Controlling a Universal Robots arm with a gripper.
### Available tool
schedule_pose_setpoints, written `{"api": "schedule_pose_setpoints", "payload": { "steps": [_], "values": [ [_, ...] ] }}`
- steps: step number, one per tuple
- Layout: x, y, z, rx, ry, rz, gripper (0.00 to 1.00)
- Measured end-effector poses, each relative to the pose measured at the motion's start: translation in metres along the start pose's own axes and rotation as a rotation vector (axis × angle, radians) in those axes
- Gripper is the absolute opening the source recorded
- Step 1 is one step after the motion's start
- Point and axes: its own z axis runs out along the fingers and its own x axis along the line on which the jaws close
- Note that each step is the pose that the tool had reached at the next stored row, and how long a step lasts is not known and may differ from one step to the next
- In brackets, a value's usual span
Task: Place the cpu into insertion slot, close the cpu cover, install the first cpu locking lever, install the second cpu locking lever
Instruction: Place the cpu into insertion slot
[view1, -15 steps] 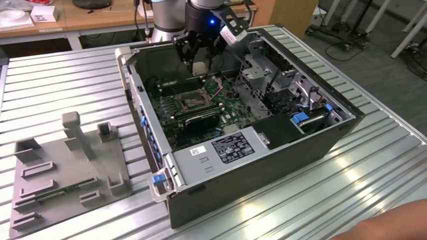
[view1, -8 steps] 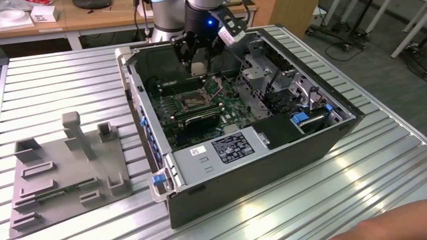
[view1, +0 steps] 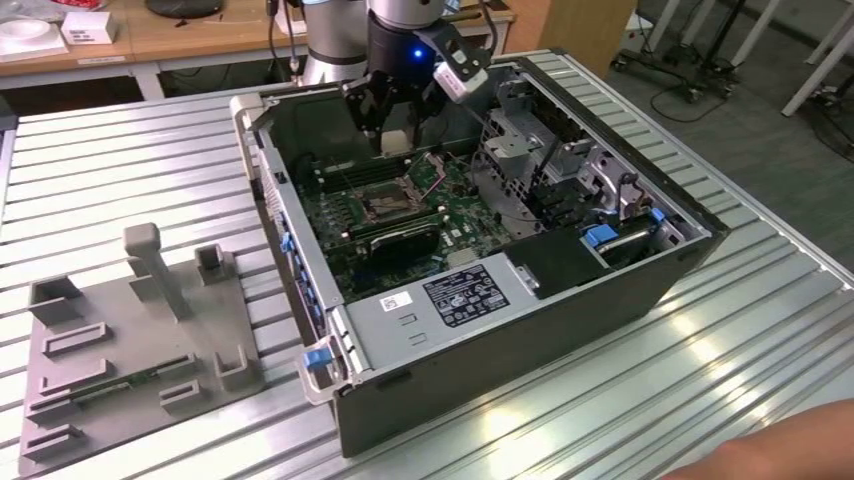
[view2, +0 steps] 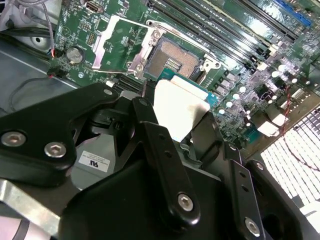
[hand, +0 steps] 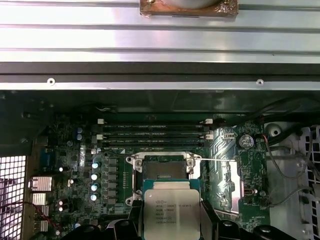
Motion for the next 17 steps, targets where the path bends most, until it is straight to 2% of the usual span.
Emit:
{"api": "schedule_pose_setpoints", "payload": {
  "steps": [6, 13, 17],
  "values": [
    [0.0002, -0.0001, 0.0006, 0.0000, -0.0002, 0.000, 0.54],
    [0.0006, -0.0006, 0.0053, 0.0000, -0.0048, 0.000, 0.54],
    [0.0007, -0.0007, 0.0058, 0.0003, -0.0053, 0.000, 0.54]
  ]
}}
